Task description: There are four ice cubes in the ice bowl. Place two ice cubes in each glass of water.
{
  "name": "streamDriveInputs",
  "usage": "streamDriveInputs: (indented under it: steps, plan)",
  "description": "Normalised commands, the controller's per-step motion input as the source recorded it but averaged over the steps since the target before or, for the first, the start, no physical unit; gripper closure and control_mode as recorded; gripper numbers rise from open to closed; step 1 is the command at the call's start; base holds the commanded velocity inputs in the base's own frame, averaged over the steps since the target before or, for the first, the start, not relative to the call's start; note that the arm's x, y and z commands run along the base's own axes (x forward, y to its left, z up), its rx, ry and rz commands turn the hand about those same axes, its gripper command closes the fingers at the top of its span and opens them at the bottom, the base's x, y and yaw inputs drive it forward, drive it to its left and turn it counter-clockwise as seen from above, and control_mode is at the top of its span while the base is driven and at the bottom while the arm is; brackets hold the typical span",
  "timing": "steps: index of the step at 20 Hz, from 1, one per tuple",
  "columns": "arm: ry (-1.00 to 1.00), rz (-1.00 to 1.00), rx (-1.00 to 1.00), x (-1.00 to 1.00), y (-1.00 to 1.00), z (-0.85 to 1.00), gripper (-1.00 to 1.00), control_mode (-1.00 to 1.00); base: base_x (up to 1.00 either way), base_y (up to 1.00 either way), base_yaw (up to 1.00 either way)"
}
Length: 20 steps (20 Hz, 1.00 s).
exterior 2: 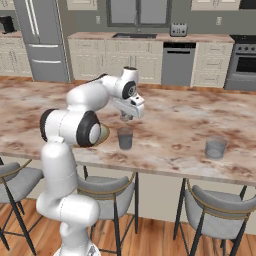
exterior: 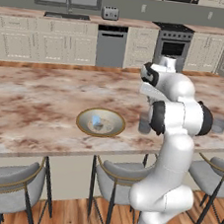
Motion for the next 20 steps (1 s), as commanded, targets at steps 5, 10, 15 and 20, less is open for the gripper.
streamDriveInputs:
  steps: [5, 10, 15, 20]
  plan:
    - [-0.09, 0.00, -0.02, -0.15, 0.00, 0.00, 1.00, -1.00, 0.00, 0.00, 0.00]
    - [-0.01, 0.00, 0.00, -0.28, 0.00, -0.05, 1.00, -1.00, 0.00, 0.00, 0.00]
    - [0.00, 0.00, 0.00, -0.06, 0.00, -0.08, 1.00, -1.00, 0.00, 0.00, 0.00]
    - [0.00, 0.00, 0.00, 0.02, 0.00, -0.09, 1.00, -1.00, 0.00, 0.00, 0.00]
